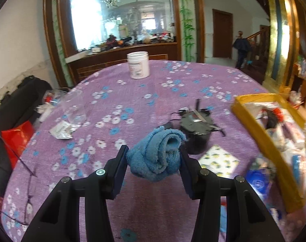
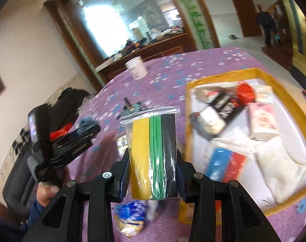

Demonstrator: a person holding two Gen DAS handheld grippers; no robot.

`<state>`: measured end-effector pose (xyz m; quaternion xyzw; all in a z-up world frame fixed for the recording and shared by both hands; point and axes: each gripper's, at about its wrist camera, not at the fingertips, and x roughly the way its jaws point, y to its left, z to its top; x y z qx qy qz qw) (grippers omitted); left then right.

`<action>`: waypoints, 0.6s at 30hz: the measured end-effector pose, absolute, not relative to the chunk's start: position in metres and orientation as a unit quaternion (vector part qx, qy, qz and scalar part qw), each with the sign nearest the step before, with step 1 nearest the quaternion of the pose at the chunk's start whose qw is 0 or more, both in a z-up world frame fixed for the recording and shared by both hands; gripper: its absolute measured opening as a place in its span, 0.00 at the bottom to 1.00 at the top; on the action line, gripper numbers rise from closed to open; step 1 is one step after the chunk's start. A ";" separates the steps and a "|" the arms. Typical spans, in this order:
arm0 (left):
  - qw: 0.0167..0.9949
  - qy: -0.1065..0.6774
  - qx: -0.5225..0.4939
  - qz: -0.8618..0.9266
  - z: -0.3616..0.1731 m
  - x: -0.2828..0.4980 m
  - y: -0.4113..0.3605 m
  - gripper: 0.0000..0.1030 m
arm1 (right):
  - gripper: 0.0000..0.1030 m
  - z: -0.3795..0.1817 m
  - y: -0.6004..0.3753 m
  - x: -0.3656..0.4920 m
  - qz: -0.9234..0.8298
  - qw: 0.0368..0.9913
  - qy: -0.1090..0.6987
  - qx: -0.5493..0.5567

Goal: Organize soft objects
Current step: 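Carry the blue towel and yellow-green sponge pack over the yellow tray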

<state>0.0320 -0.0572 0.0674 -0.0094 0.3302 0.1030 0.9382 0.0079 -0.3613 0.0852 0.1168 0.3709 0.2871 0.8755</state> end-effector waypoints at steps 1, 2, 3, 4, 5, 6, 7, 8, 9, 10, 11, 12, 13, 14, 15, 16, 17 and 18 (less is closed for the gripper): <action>0.939 0.331 -0.016 0.094 0.069 0.031 -0.057 0.46 | 0.41 0.086 -0.368 0.007 0.282 0.876 0.371 0.123; 0.939 0.333 -0.020 0.086 0.070 0.031 -0.057 0.46 | 0.41 0.086 -0.373 0.006 0.277 0.878 0.370 0.128; 0.939 0.335 -0.023 0.078 0.071 0.030 -0.058 0.46 | 0.41 0.085 -0.379 0.005 0.272 0.879 0.369 0.133; 0.938 0.337 -0.026 0.071 0.072 0.030 -0.060 0.46 | 0.41 0.085 -0.387 0.006 0.266 0.880 0.367 0.141; 0.938 0.339 -0.027 0.068 0.073 0.030 -0.062 0.46 | 0.41 0.085 -0.393 0.007 0.261 0.881 0.365 0.148; 0.937 0.341 -0.025 0.067 0.074 0.029 -0.065 0.46 | 0.41 0.086 -0.401 0.007 0.253 0.884 0.361 0.156; 0.938 0.341 -0.021 0.065 0.076 0.029 -0.069 0.46 | 0.41 0.086 -0.408 0.008 0.245 0.886 0.358 0.163; 0.938 0.340 -0.018 0.062 0.078 0.029 -0.074 0.46 | 0.41 0.087 -0.415 0.009 0.240 0.887 0.357 0.169; 0.939 0.338 -0.014 0.057 0.080 0.029 -0.080 0.46 | 0.41 0.088 -0.424 0.009 0.233 0.888 0.355 0.178; 0.940 0.337 -0.011 0.051 0.083 0.029 -0.085 0.46 | 0.41 0.088 -0.432 0.010 0.225 0.889 0.352 0.186; 0.941 0.336 -0.009 0.044 0.085 0.028 -0.091 0.46 | 0.41 0.088 -0.439 0.010 0.219 0.890 0.351 0.190; 0.941 0.335 -0.007 0.036 0.087 0.028 -0.098 0.46 | 0.41 0.088 -0.445 0.010 0.213 0.891 0.350 0.193; 0.942 0.335 -0.006 0.026 0.089 0.029 -0.106 0.46 | 0.41 0.087 -0.453 0.010 0.206 0.893 0.349 0.198; 0.942 0.335 -0.006 0.021 0.091 0.028 -0.112 0.46 | 0.41 0.087 -0.460 0.010 0.199 0.893 0.348 0.204; 0.942 0.335 -0.005 0.011 0.093 0.029 -0.120 0.46 | 0.41 0.086 -0.467 0.010 0.194 0.894 0.347 0.208; 0.942 0.337 -0.002 0.000 0.094 0.031 -0.129 0.46 | 0.41 0.086 -0.470 0.010 0.191 0.894 0.347 0.210; 0.941 0.339 0.000 -0.010 0.094 0.032 -0.137 0.46 | 0.41 0.086 -0.475 0.009 0.185 0.895 0.345 0.212; 0.940 0.341 0.001 -0.016 0.094 0.034 -0.144 0.46 | 0.41 0.085 -0.479 0.010 0.179 0.896 0.344 0.215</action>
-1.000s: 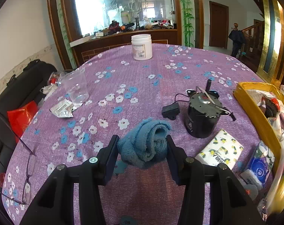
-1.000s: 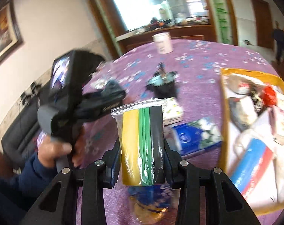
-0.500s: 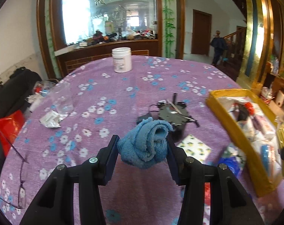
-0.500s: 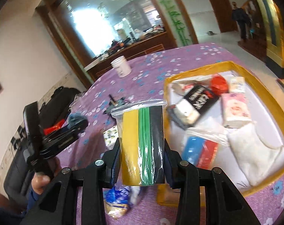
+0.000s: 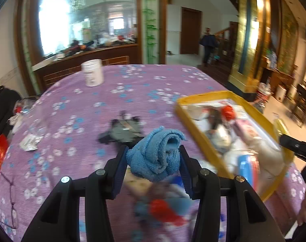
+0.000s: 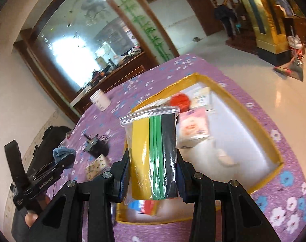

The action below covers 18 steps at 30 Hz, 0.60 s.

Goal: Organize soft objects
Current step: 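Carry the blue towel and yellow-green sponge pack over the yellow tray, then lower both items into the tray and open both grippers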

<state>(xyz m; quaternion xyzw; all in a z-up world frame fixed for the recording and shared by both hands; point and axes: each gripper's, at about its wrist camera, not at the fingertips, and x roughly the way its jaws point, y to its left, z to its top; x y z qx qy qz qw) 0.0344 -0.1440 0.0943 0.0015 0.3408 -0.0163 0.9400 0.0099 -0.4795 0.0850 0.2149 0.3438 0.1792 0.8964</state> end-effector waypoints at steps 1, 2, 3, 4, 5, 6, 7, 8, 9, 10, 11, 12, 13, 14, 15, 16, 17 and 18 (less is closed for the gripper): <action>0.939 0.343 0.005 -0.027 0.095 0.036 -0.154 0.46 | 0.41 0.084 -0.484 0.010 0.174 0.897 0.343 0.217; 0.938 0.345 0.010 -0.038 0.095 0.038 -0.165 0.46 | 0.41 0.083 -0.487 0.011 0.171 0.898 0.342 0.219; 0.937 0.347 0.015 -0.047 0.096 0.040 -0.174 0.46 | 0.41 0.082 -0.490 0.012 0.167 0.898 0.342 0.222; 0.935 0.350 0.019 -0.059 0.095 0.042 -0.186 0.46 | 0.41 0.080 -0.494 0.014 0.161 0.898 0.343 0.225; 0.933 0.353 0.021 -0.070 0.096 0.044 -0.195 0.46 | 0.41 0.079 -0.497 0.016 0.157 0.897 0.344 0.228; 0.930 0.357 0.024 -0.084 0.095 0.047 -0.207 0.46 | 0.41 0.077 -0.500 0.017 0.153 0.897 0.345 0.230; 0.927 0.361 0.027 -0.096 0.094 0.049 -0.217 0.46 | 0.41 0.075 -0.504 0.019 0.150 0.896 0.347 0.232; 0.923 0.366 0.032 -0.112 0.093 0.052 -0.231 0.46 | 0.41 0.074 -0.507 0.020 0.147 0.896 0.347 0.233; 0.921 0.369 0.036 -0.122 0.092 0.054 -0.241 0.46 | 0.41 0.073 -0.509 0.022 0.144 0.896 0.348 0.234; 0.918 0.372 0.040 -0.132 0.090 0.056 -0.252 0.46 | 0.41 0.072 -0.511 0.024 0.141 0.897 0.350 0.231; 0.914 0.376 0.044 -0.143 0.088 0.059 -0.264 0.46 | 0.41 0.071 -0.511 0.028 0.137 0.897 0.352 0.229; 0.912 0.378 0.046 -0.153 0.086 0.061 -0.273 0.46 | 0.41 0.071 -0.512 0.031 0.131 0.898 0.354 0.226; 0.909 0.381 0.048 -0.161 0.084 0.063 -0.281 0.46 | 0.41 0.069 -0.514 0.035 0.123 0.898 0.356 0.226; 0.905 0.385 0.049 -0.171 0.081 0.067 -0.289 0.46 | 0.41 0.068 -0.516 0.037 0.120 0.898 0.356 0.228; 0.901 0.390 0.048 -0.183 0.078 0.070 -0.298 0.46 | 0.41 0.067 -0.516 0.040 0.117 0.899 0.356 0.229; 0.897 0.395 0.047 -0.193 0.074 0.072 -0.304 0.46 | 0.41 0.065 -0.517 0.042 0.110 0.900 0.356 0.227; 0.895 0.398 0.046 -0.199 0.070 0.074 -0.307 0.46 | 0.41 0.064 -0.518 0.044 0.106 0.901 0.356 0.224; 0.892 0.401 0.045 -0.203 0.065 0.075 -0.312 0.46 | 0.41 0.062 -0.517 0.046 0.103 0.901 0.357 0.222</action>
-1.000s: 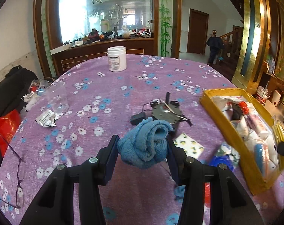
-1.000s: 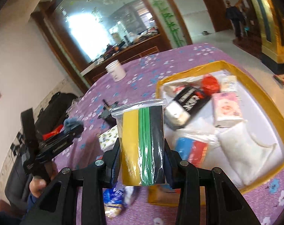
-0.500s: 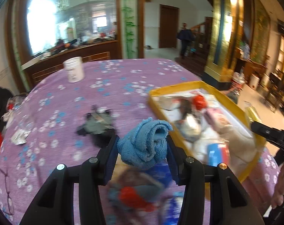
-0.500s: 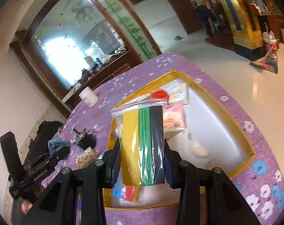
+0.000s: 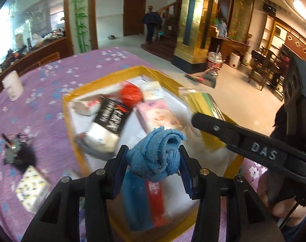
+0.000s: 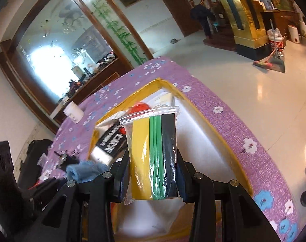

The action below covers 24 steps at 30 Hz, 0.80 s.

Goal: Organize soft objects
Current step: 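Lower both items into the tray and open both grippers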

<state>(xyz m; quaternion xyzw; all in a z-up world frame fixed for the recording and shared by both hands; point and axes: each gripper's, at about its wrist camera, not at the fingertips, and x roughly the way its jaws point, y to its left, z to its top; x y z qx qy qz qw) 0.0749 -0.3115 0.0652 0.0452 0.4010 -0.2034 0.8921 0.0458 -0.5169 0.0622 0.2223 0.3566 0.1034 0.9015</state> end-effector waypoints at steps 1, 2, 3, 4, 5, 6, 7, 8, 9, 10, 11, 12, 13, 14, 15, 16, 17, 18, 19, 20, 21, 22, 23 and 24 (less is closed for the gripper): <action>0.889 0.405 0.045 -0.208 0.061 0.077 -0.313 0.46 | 0.41 0.061 -0.517 0.046 0.104 0.901 0.357 0.223; 0.887 0.408 0.044 -0.211 0.057 0.078 -0.314 0.46 | 0.41 0.059 -0.518 0.048 0.104 0.901 0.358 0.223; 0.884 0.413 0.042 -0.214 0.053 0.079 -0.314 0.46 | 0.41 0.058 -0.516 0.049 0.102 0.902 0.358 0.219; 0.883 0.415 0.042 -0.216 0.050 0.080 -0.315 0.46 | 0.41 0.057 -0.515 0.050 0.097 0.905 0.355 0.213; 0.882 0.415 0.041 -0.217 0.048 0.081 -0.315 0.46 | 0.41 0.057 -0.514 0.051 0.096 0.907 0.354 0.210; 0.882 0.414 0.042 -0.219 0.046 0.081 -0.316 0.48 | 0.42 0.057 -0.512 0.052 0.095 0.907 0.353 0.208; 0.882 0.413 0.043 -0.221 0.045 0.081 -0.316 0.49 | 0.42 0.056 -0.510 0.053 0.094 0.909 0.351 0.203; 0.882 0.411 0.043 -0.224 0.044 0.081 -0.317 0.50 | 0.42 0.055 -0.509 0.054 0.091 0.911 0.350 0.198; 0.883 0.409 0.044 -0.226 0.043 0.081 -0.318 0.52 | 0.42 0.054 -0.508 0.055 0.089 0.913 0.349 0.193; 0.883 0.408 0.047 -0.227 0.041 0.081 -0.318 0.53 | 0.42 0.053 -0.506 0.055 0.085 0.916 0.346 0.187; 0.883 0.406 0.050 -0.228 0.040 0.081 -0.320 0.56 | 0.42 0.052 -0.504 0.056 0.082 0.918 0.344 0.182; 0.884 0.404 0.051 -0.229 0.040 0.080 -0.320 0.61 | 0.42 0.052 -0.503 0.056 0.081 0.919 0.342 0.176; 0.885 0.402 0.052 -0.229 0.040 0.079 -0.321 0.64 | 0.43 0.051 -0.502 0.056 0.081 0.920 0.342 0.174; 0.887 0.398 0.053 -0.229 0.041 0.077 -0.321 0.68 | 0.45 0.051 -0.501 0.056 0.083 0.920 0.341 0.174; 0.889 0.392 0.053 -0.230 0.043 0.076 -0.320 0.72 | 0.49 0.052 -0.501 0.056 0.086 0.920 0.339 0.175; 0.891 0.387 0.053 -0.230 0.044 0.074 -0.320 0.74 | 0.52 0.052 -0.502 0.055 0.090 0.921 0.335 0.179; 0.894 0.382 0.053 -0.229 0.045 0.073 -0.320 0.78 | 0.57 0.053 -0.503 0.054 0.091 0.922 0.330 0.182; 0.896 0.378 0.056 -0.227 0.046 0.072 -0.320 0.79 | 0.61 0.054 -0.504 0.052 0.090 0.923 0.325 0.184; 0.896 0.376 0.058 -0.227 0.046 0.071 -0.320 0.79 | 0.62 0.056 -0.507 0.049 0.087 0.926 0.316 0.188; 0.897 0.375 0.060 -0.226 0.046 0.070 -0.321 0.79 | 0.63 0.057 -0.509 0.048 0.087 0.927 0.311 0.192; 0.898 0.373 0.063 -0.225 0.046 0.070 -0.321 0.79 | 0.63 0.058 -0.511 0.047 0.087 0.927 0.307 0.198; 0.898 0.373 0.065 -0.224 0.046 0.069 -0.322 0.79 | 0.63 0.058 -0.513 0.046 0.091 0.926 0.303 0.206; 0.898 0.372 0.067 -0.224 0.046 0.068 -0.322 0.79 | 0.63 0.059 -0.514 0.045 0.093 0.926 0.300 0.210; 0.898 0.371 0.067 -0.224 0.047 0.068 -0.322 0.79 | 0.63 0.059 -0.514 0.045 0.092 0.926 0.299 0.210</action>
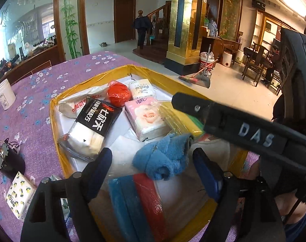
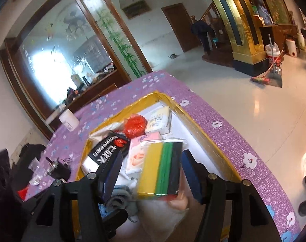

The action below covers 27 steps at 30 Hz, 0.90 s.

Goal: Organize soft objects
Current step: 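Lower both items into the tray and open both grippers, then move both grippers back over the remaining items on the table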

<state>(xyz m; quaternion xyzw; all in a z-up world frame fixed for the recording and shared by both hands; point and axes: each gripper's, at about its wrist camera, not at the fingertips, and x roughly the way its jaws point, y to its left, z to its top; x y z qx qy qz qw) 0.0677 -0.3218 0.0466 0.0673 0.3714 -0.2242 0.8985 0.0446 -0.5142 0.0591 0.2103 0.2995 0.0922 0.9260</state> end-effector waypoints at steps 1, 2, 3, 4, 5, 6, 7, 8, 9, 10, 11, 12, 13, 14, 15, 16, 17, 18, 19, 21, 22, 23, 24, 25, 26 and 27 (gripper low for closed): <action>0.899 0.371 0.068 -0.224 0.047 0.067 -0.322 0.79 | 0.63 0.060 -0.514 0.044 0.091 0.927 0.299 0.210; 0.899 0.370 0.068 -0.224 0.047 0.067 -0.322 0.79 | 0.63 0.060 -0.513 0.044 0.091 0.927 0.297 0.210; 0.900 0.368 0.069 -0.224 0.048 0.066 -0.322 0.79 | 0.63 0.061 -0.513 0.044 0.090 0.928 0.294 0.211; 0.900 0.367 0.069 -0.223 0.048 0.065 -0.322 0.79 | 0.63 0.062 -0.512 0.043 0.088 0.929 0.291 0.210; 0.901 0.366 0.069 -0.223 0.049 0.064 -0.321 0.79 | 0.63 0.062 -0.513 0.042 0.087 0.930 0.289 0.211; 0.901 0.365 0.069 -0.223 0.050 0.063 -0.321 0.79 | 0.63 0.063 -0.513 0.041 0.086 0.931 0.286 0.212; 0.901 0.364 0.069 -0.224 0.050 0.063 -0.321 0.79 | 0.63 0.064 -0.514 0.040 0.084 0.932 0.282 0.211; 0.902 0.363 0.069 -0.223 0.051 0.063 -0.321 0.79 | 0.63 0.064 -0.514 0.040 0.081 0.934 0.280 0.209; 0.902 0.362 0.069 -0.223 0.051 0.062 -0.321 0.79 | 0.63 0.065 -0.514 0.039 0.074 0.935 0.277 0.207; 0.903 0.362 0.070 -0.223 0.052 0.061 -0.321 0.79 | 0.63 0.066 -0.515 0.038 0.069 0.936 0.275 0.206; 0.902 0.363 0.070 -0.223 0.052 0.061 -0.321 0.79 | 0.63 0.066 -0.516 0.038 0.067 0.936 0.275 0.207; 0.901 0.365 0.071 -0.222 0.052 0.061 -0.321 0.79 | 0.63 0.065 -0.518 0.038 0.066 0.936 0.275 0.211; 0.900 0.368 0.070 -0.224 0.053 0.060 -0.321 0.79 | 0.63 0.065 -0.519 0.038 0.065 0.936 0.274 0.213; 0.899 0.369 0.070 -0.226 0.055 0.059 -0.321 0.79 | 0.63 0.065 -0.521 0.037 0.062 0.936 0.272 0.214; 0.899 0.370 0.071 -0.225 0.057 0.056 -0.321 0.79 | 0.63 0.065 -0.522 0.037 0.061 0.937 0.271 0.213; 0.899 0.370 0.074 -0.223 0.059 0.054 -0.321 0.79 | 0.63 0.066 -0.523 0.036 0.060 0.937 0.269 0.213; 0.898 0.370 0.076 -0.224 0.063 0.050 -0.321 0.79 | 0.63 0.067 -0.524 0.035 0.060 0.938 0.267 0.213; 0.898 0.369 0.076 -0.227 0.065 0.047 -0.321 0.79 | 0.63 0.067 -0.525 0.034 0.060 0.938 0.265 0.213; 0.898 0.368 0.077 -0.227 0.068 0.043 -0.320 0.79 | 0.63 0.068 -0.525 0.033 0.059 0.939 0.263 0.213; 0.899 0.365 0.078 -0.229 0.075 0.035 -0.318 0.79 | 0.63 0.068 -0.526 0.032 0.058 0.940 0.260 0.213; 0.899 0.363 0.075 -0.231 0.079 0.031 -0.316 0.79 | 0.63 0.069 -0.528 0.031 0.058 0.941 0.258 0.213; 0.900 0.362 0.072 -0.233 0.083 0.028 -0.313 0.79 | 0.63 0.069 -0.528 0.030 0.057 0.941 0.255 0.214; 0.900 0.361 0.067 -0.236 0.088 0.023 -0.310 0.79 | 0.63 0.070 -0.528 0.029 0.058 0.942 0.252 0.214; 0.900 0.360 0.063 -0.238 0.091 0.020 -0.306 0.79 | 0.63 0.072 -0.529 0.027 0.058 0.943 0.247 0.214; 0.901 0.359 0.059 -0.237 0.095 0.017 -0.302 0.79 | 0.63 0.072 -0.529 0.024 0.057 0.944 0.244 0.214; 0.902 0.358 0.055 -0.236 0.098 0.013 -0.296 0.79 | 0.63 0.073 -0.528 0.020 0.059 0.945 0.242 0.214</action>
